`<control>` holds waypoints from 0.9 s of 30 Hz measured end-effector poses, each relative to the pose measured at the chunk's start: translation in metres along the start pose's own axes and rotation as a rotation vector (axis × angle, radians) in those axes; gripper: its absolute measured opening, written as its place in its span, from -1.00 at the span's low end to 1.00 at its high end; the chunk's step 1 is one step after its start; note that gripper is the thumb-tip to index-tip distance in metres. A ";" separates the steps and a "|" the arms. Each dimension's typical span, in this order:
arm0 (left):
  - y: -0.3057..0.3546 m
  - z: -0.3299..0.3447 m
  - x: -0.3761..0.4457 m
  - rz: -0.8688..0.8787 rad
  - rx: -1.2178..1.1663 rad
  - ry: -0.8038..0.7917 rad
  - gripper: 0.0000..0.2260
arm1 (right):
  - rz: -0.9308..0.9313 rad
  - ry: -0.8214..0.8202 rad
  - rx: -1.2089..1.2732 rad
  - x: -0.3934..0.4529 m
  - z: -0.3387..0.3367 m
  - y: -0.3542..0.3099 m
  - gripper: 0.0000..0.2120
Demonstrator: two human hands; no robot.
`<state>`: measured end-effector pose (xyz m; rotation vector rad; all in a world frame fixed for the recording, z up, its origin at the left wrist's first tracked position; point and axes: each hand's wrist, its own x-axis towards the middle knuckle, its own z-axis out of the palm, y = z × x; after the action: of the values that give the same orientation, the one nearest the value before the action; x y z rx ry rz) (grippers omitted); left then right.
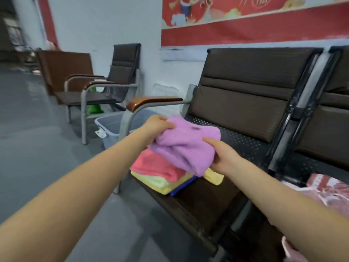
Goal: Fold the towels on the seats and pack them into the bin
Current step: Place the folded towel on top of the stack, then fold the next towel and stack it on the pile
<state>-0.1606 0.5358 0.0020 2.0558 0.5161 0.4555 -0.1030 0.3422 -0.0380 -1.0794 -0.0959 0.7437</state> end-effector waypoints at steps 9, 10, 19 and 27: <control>-0.095 0.033 0.013 0.071 0.781 -0.102 -0.67 | -0.053 0.163 -0.605 0.042 0.001 0.086 -0.59; -0.102 0.033 0.010 0.115 0.756 -0.023 -0.68 | -0.014 0.100 -0.469 0.039 0.002 0.090 -0.59; -0.087 0.009 0.052 0.017 0.561 0.138 -0.65 | -0.051 -0.016 -0.384 0.086 0.009 0.093 -0.74; -0.104 0.061 0.053 0.169 0.622 0.086 -0.69 | -0.414 0.496 -1.279 0.123 -0.079 0.047 -0.60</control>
<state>-0.1034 0.5704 -0.1119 2.7005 0.5887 0.5309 -0.0010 0.3666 -0.1498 -2.3313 -0.3875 -0.0759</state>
